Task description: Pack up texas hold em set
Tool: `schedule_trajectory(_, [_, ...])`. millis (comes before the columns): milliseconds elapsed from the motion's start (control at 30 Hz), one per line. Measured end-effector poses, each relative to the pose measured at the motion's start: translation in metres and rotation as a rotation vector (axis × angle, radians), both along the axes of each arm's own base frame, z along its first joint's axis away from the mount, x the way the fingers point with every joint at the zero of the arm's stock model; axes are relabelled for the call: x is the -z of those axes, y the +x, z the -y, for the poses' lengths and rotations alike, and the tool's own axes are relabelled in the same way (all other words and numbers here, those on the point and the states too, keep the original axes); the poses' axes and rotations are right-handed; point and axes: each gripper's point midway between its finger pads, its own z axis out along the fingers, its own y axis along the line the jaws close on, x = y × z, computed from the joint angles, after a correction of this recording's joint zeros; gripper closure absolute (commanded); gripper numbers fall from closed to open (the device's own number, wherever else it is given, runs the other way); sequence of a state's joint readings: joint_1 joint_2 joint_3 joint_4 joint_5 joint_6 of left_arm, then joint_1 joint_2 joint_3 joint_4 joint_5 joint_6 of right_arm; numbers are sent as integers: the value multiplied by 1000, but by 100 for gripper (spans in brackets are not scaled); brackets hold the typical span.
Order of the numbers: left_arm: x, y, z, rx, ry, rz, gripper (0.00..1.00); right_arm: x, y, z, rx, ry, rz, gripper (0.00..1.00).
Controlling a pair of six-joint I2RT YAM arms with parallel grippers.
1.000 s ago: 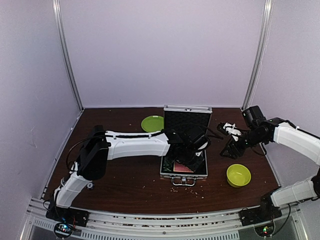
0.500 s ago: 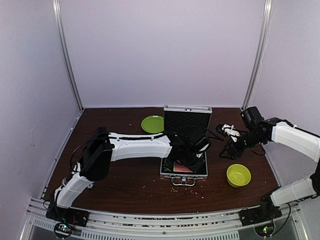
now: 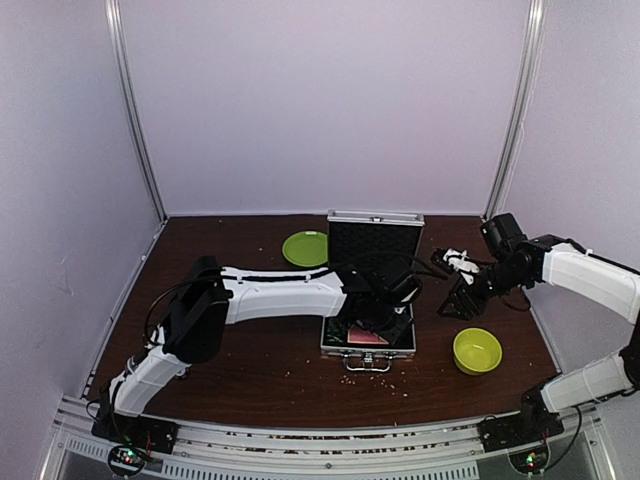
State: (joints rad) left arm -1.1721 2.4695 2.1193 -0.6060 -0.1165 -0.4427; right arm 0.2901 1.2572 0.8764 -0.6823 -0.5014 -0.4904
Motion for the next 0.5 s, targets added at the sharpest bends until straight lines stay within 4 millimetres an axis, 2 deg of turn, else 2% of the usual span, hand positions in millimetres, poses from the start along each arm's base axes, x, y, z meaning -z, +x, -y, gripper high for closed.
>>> schedule_trajectory(233, [0, 1, 0, 2, -6, 2, 43, 1, -1, 0, -1, -1, -4, 34])
schedule_trajectory(333, [-3, -2, -6, 12, -4, 5, 42, 1, -1, 0, -4, -2, -3, 32])
schedule_trajectory(433, [-19, -10, -24, 26, 9, 9, 42, 2, -2, -2, -18, -2, -10, 31])
schedule_trajectory(467, [-28, -13, -31, 28, 10, 13, 42, 4, -3, -4, -27, -6, -18, 31])
schedule_trajectory(500, [-49, -17, -42, 28, 0, 23, 42, 6, -4, -7, -40, -11, -26, 31])
